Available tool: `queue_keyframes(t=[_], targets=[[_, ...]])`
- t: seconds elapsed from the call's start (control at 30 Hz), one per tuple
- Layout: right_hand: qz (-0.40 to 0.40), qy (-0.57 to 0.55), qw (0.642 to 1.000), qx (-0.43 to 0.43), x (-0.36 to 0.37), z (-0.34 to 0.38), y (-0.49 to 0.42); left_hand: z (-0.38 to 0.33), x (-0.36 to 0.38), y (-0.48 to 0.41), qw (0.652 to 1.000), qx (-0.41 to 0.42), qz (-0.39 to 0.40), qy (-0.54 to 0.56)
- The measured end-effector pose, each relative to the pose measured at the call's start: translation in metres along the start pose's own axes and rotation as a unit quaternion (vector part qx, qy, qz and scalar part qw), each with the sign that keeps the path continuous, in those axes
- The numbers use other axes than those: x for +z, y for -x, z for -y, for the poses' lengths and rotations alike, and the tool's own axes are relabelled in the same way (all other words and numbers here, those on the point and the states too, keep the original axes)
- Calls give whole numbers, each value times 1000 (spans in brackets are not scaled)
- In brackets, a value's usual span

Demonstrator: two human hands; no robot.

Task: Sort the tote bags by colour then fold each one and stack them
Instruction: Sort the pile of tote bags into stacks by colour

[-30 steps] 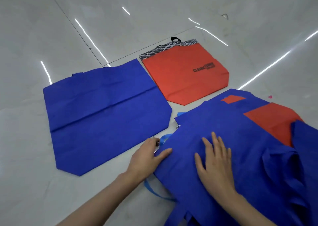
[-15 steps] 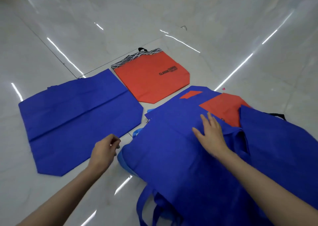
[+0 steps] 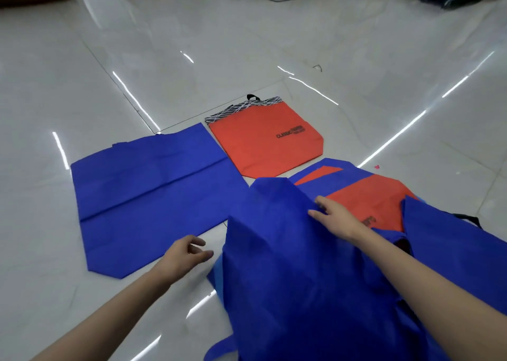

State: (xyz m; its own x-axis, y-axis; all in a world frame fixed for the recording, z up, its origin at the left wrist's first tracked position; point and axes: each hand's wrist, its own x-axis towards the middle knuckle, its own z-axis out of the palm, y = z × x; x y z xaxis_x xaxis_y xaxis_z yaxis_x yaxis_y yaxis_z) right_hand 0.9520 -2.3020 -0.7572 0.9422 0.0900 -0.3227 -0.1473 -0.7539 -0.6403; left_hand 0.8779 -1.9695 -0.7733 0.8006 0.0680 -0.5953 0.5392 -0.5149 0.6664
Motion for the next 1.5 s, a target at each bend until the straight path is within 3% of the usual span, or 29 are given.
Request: queue_keyframes(t=[0.07,0.17,0.3,0.4,0.57,0.67,0.77,0.97,1.07,1.13,1.2,1.33,1.43,1.5], targets=[[-48,-33,997,-57,9,27,-2,8,-15,3,999,22,-45,13],[-140,-81,984,-70,18,67,-19,16,-36,14,994,21,-72,76],[-192,-108,970,-102,20,117,-44,26,-53,37,975,-98,-18,197],[-160,-104,970,-153,16,155,-53,25,-54,53,962,-105,32,249],[-26,-28,960,-276,23,216,-48,-19,-78,58,960,60,-121,247],[-28,-49,950,-308,18,251,-41,-36,-120,65,955,113,-158,224],[-61,-69,948,-305,0,282,-36,-37,-166,72,958,90,-149,228],[-57,-98,962,-250,-27,323,-29,-57,-240,85,913,111,-344,190],[-76,-204,960,-175,-16,332,-26,-78,-267,81,869,102,-484,19],[-108,-288,946,-100,-5,334,-25,-91,-272,83,833,95,-544,-23],[-137,-352,925,-25,7,335,-23,-95,-268,86,851,108,-513,-16],[-228,-421,871,109,37,323,-26,-67,-234,78,932,125,-340,22],[-253,-446,838,185,76,296,-34,-34,-192,54,958,83,-273,-25],[-228,-468,825,221,110,268,-39,-10,-156,34,966,30,-246,-74]])
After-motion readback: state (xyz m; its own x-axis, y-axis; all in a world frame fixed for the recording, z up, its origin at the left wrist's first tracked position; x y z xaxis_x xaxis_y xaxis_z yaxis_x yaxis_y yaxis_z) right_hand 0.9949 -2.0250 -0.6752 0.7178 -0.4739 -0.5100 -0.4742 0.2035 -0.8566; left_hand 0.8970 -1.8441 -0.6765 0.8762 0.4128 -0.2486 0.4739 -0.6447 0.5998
